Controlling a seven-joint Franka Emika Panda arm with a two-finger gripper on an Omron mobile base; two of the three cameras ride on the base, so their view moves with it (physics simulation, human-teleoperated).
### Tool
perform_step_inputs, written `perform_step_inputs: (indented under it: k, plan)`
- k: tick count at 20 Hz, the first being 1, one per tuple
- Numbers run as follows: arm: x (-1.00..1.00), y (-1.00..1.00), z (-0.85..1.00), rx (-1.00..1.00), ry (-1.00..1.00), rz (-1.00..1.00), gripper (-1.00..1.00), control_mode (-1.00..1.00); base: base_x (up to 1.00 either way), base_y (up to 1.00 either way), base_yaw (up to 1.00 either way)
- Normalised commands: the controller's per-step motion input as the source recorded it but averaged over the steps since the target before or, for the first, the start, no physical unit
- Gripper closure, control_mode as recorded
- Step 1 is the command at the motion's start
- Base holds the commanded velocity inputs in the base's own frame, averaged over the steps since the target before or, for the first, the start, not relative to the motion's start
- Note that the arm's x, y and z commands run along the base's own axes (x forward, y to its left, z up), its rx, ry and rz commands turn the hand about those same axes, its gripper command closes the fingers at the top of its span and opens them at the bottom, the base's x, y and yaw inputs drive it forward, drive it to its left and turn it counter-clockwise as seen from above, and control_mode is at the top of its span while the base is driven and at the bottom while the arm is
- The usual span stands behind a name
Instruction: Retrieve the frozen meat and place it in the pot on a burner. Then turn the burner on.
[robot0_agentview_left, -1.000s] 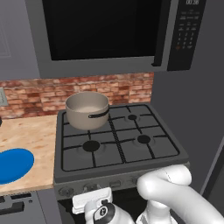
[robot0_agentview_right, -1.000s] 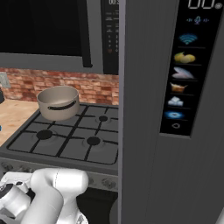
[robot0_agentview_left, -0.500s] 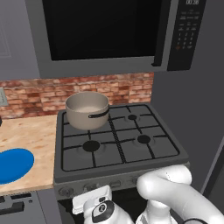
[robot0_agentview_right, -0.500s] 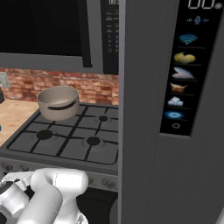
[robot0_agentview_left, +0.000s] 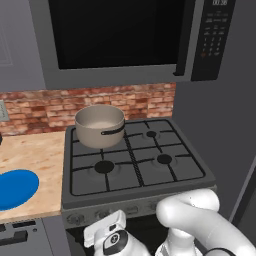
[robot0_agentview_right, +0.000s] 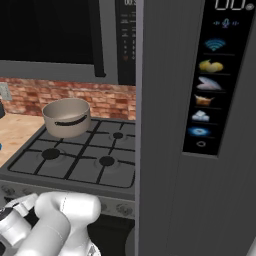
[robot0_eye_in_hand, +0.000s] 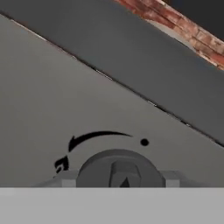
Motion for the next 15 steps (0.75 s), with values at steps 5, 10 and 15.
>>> perform_step_inputs:
  k: [5, 10, 15]
  plan:
    - [0.00, 0.00, -0.14, -0.28, 0.00, 0.00, 1.00, -1.00, 0.00, 0.00, 0.00]
    - [0.00, 0.00, -0.13, -0.27, 0.01, 0.00, 1.00, -1.00, 0.00, 0.00, 0.00]
    - [0.04, -0.01, -0.01, -0.26, 0.07, 0.00, 1.00, -1.00, 0.00, 0.00, 0.00]
